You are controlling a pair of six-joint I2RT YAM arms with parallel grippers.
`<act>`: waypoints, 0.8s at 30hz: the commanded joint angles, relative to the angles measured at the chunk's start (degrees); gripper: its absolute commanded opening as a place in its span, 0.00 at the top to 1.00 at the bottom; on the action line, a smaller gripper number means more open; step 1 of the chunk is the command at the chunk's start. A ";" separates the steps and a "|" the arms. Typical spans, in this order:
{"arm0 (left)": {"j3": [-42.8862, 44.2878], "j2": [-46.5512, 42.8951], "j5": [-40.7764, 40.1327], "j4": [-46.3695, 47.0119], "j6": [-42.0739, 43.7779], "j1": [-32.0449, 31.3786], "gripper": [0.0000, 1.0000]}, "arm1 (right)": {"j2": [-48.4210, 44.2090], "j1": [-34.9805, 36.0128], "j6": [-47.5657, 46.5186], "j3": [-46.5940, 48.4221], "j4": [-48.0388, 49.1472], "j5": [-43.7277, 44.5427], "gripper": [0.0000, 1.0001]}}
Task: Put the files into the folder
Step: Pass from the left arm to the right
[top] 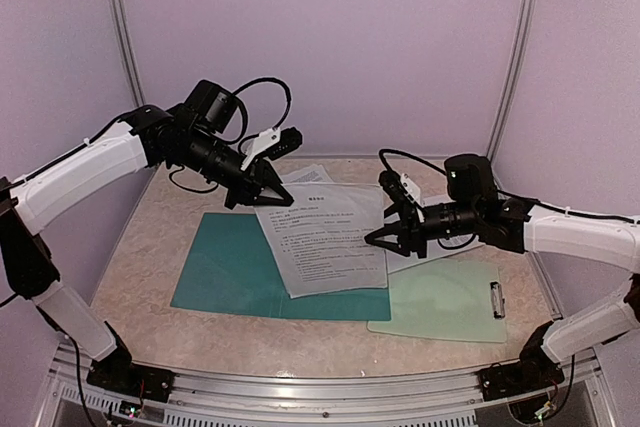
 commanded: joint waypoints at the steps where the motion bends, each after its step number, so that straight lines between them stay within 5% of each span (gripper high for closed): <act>1: 1.43 1.16 2.24 0.17 -0.89 0.56 1.00 | 1.60 -1.21 -0.37 -1.43 4.34 -3.19 0.65; 14: 1.65 1.27 3.57 0.49 -1.35 1.10 1.00 | 4.49 -3.00 0.03 -3.34 9.04 -7.54 0.70; 24: 1.63 1.86 3.31 0.38 -1.30 1.10 1.00 | 4.85 -3.31 0.78 -3.48 10.09 -9.09 1.00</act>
